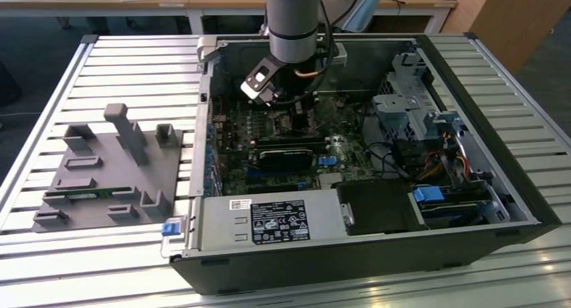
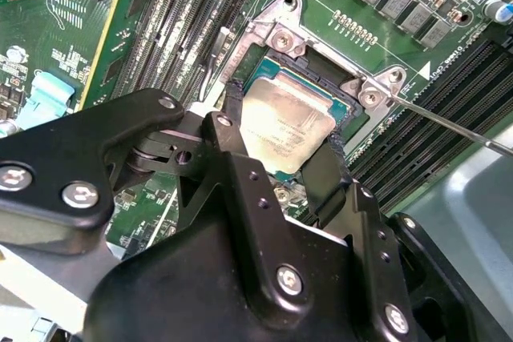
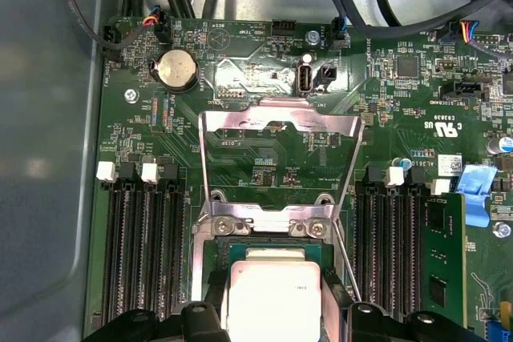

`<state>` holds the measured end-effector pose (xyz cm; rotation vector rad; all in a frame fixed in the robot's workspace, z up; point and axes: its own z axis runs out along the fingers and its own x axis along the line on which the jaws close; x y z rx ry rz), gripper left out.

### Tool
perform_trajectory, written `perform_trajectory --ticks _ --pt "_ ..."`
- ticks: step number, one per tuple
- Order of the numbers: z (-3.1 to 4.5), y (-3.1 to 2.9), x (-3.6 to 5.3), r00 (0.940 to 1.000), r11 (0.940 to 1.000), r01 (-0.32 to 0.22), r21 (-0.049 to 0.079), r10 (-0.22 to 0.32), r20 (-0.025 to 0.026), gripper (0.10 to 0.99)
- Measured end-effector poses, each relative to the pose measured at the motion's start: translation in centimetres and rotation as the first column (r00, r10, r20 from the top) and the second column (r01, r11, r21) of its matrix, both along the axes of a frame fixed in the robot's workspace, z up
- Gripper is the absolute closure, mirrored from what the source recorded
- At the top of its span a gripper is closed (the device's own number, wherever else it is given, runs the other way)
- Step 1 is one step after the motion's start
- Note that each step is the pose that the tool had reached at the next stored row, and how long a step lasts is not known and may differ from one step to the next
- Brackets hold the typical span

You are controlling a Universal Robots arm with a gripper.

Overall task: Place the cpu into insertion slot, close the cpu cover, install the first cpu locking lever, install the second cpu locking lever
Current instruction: 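Place the cpu into insertion slot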

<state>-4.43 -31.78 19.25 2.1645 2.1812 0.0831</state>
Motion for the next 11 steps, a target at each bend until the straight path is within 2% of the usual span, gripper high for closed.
perform_trajectory --ticks 11 --pt "-0.01 0.00 0.00 1.0000 1.0000 0.000 0.000 0.000 0.0000 0.533"
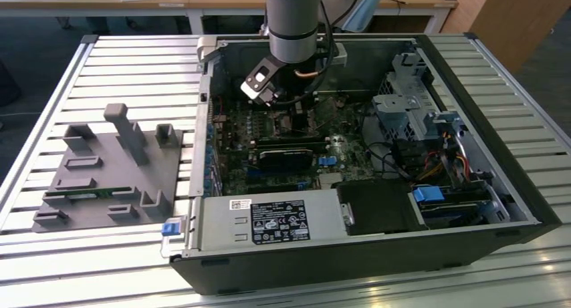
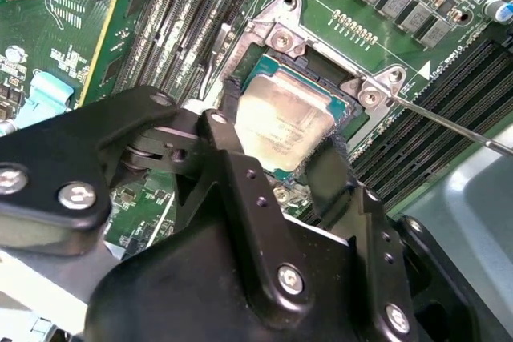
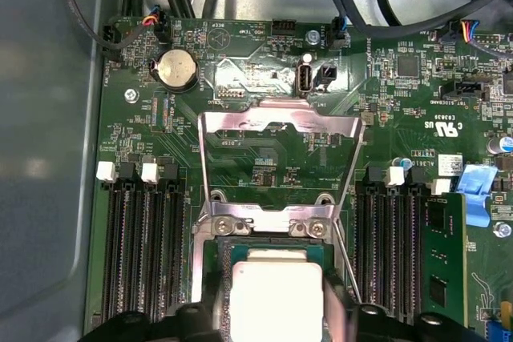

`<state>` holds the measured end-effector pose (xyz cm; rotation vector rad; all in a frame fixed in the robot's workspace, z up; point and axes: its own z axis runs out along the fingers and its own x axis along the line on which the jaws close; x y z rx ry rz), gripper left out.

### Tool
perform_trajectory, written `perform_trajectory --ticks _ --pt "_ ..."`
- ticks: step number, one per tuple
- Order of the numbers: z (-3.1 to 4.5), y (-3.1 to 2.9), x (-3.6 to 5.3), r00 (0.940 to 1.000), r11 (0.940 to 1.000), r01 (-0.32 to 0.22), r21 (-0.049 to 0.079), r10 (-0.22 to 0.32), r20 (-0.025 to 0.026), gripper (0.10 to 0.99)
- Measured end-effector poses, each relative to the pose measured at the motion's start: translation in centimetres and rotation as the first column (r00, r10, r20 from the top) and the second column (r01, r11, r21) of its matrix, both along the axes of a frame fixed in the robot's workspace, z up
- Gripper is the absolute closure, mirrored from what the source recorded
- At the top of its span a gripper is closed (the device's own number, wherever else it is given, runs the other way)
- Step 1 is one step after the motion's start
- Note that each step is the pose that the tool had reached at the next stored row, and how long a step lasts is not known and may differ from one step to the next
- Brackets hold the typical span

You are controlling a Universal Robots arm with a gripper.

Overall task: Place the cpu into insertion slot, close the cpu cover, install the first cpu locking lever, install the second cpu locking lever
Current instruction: 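Place the cpu into insertion slot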

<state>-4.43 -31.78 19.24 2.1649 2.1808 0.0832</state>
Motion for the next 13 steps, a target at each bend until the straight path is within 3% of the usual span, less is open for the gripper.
perform_trajectory --ticks 1,13 --pt "0.00 0.00 0.00 1.0000 1.0000 0.000 0.000 0.000 0.0000 0.471" --pt "-0.18 0.41 0.03 1.0000 1.0000 0.003 0.000 -0.003 0.0000 0.471"
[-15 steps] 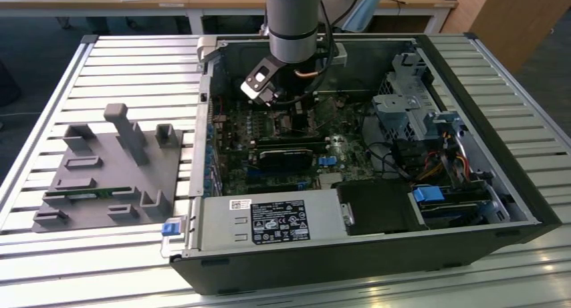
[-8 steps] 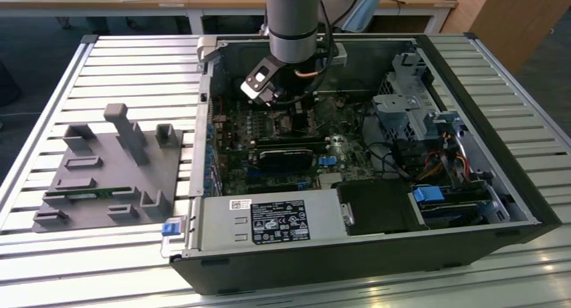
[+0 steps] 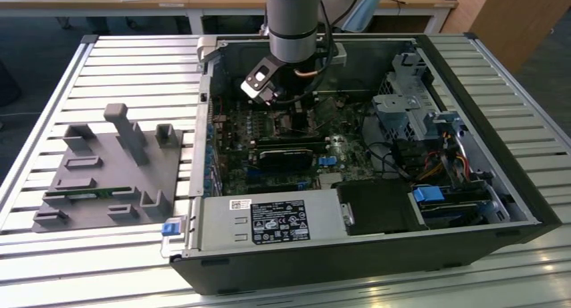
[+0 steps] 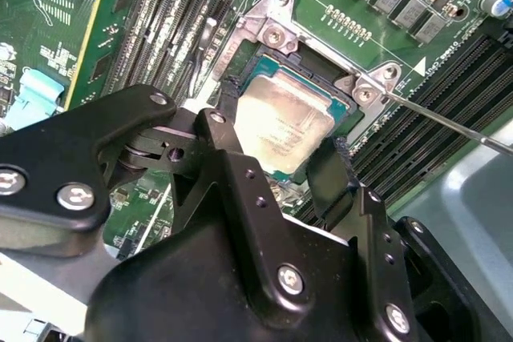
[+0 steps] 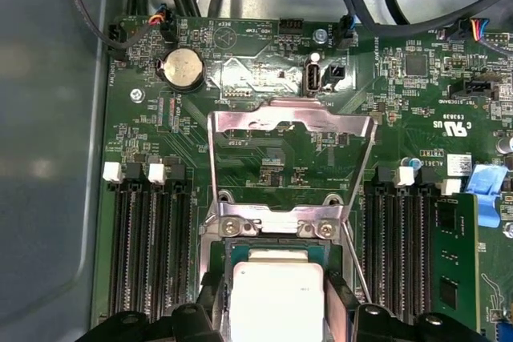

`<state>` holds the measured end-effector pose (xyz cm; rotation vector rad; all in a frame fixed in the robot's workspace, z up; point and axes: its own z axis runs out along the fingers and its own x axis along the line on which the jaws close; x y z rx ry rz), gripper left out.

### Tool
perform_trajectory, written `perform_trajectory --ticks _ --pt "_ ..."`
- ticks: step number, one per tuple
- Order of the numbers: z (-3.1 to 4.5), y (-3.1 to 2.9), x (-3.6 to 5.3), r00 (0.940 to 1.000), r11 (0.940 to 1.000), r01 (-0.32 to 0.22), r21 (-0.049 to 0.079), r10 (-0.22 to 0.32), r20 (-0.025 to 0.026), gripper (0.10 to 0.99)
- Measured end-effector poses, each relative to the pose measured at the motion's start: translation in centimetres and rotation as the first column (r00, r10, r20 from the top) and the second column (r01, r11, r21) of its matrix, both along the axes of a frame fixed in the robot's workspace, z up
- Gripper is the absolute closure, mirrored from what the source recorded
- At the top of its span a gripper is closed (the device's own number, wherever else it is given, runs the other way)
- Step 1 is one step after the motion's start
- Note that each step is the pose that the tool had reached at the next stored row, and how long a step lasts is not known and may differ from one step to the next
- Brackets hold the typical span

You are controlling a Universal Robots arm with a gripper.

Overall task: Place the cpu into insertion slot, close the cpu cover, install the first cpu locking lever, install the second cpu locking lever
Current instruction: 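Place the cpu into insertion slot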

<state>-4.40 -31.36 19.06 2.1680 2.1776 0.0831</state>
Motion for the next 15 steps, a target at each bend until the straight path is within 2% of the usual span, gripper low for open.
perform_trajectory --ticks 7,15 --pt "0.04 0.02 0.05 1.0000 1.0000 0.007 0.000 -0.007 -0.0002 0.471" --pt "0.87 0.02 0.05 1.0000 1.0000 0.007 0.001 -0.007 -0.0004 0.471"
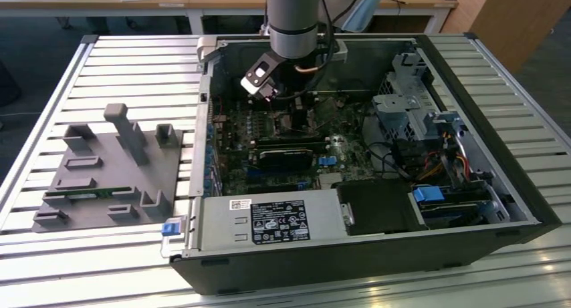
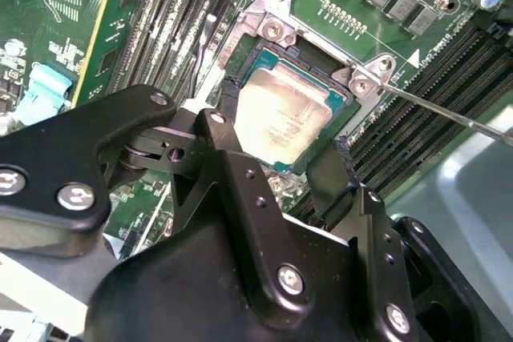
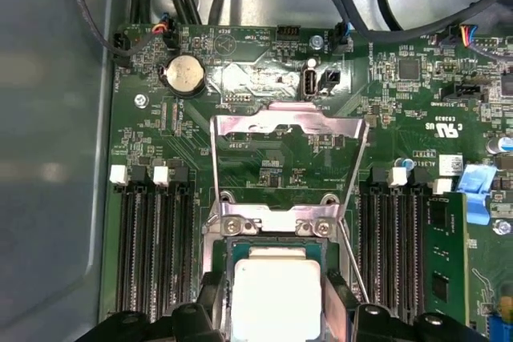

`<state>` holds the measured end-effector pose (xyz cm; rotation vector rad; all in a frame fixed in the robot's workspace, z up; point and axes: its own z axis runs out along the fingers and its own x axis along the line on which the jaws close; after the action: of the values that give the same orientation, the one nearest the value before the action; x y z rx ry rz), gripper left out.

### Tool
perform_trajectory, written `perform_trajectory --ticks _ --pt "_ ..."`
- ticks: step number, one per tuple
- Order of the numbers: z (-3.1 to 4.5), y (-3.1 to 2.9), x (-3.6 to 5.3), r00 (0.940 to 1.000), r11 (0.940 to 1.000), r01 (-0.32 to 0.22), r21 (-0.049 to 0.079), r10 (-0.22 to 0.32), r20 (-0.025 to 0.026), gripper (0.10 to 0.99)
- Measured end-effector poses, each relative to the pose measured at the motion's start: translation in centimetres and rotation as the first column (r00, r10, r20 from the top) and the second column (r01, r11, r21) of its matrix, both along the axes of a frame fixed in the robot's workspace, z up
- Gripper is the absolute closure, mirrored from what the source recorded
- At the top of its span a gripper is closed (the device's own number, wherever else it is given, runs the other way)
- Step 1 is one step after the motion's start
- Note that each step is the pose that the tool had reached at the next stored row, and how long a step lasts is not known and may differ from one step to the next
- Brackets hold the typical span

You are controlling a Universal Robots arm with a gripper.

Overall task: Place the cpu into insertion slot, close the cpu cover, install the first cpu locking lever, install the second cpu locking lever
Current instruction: 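Place the cpu into insertion slot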

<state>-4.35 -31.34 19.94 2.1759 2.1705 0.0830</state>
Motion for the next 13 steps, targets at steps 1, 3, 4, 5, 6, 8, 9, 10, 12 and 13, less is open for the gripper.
perform_trajectory --ticks 1,3,4,5,6,8,9,10,12,13 --pt "0.18 0.00 0.00 1.0000 1.0000 0.000 0.000 0.000 -0.0003 0.471" --pt "0.54 0.00 0.00 1.0000 1.0000 0.001 0.000 -0.001 -0.0017 0.471" --pt "0.66 0.00 0.02 1.0000 1.0000 0.001 0.000 -0.001 -0.0028 0.471" --pt "0.75 0.00 0.02 1.0000 1.0000 0.002 0.000 -0.002 -0.0043 0.471" --pt "0.84 0.00 0.02 1.0000 1.0000 0.002 0.000 -0.002 -0.0059 0.471" --pt "0.94 -0.09 0.02 1.0000 1.0000 0.003 0.001 -0.003 -0.0093 0.471" --pt "0.96 -0.17 0.02 0.9999 1.0000 0.003 0.001 -0.003 -0.0106 0.486" --pt "0.96 -0.27 0.02 0.9999 1.0000 0.003 0.001 -0.003 -0.0118 0.545" --pt "0.96 -0.46 0.04 0.9999 1.0000 0.003 0.001 -0.003 -0.0141 0.608" --pt "0.96 -0.55 0.05 0.9999 1.0000 0.003 0.002 -0.003 -0.0153 0.667"
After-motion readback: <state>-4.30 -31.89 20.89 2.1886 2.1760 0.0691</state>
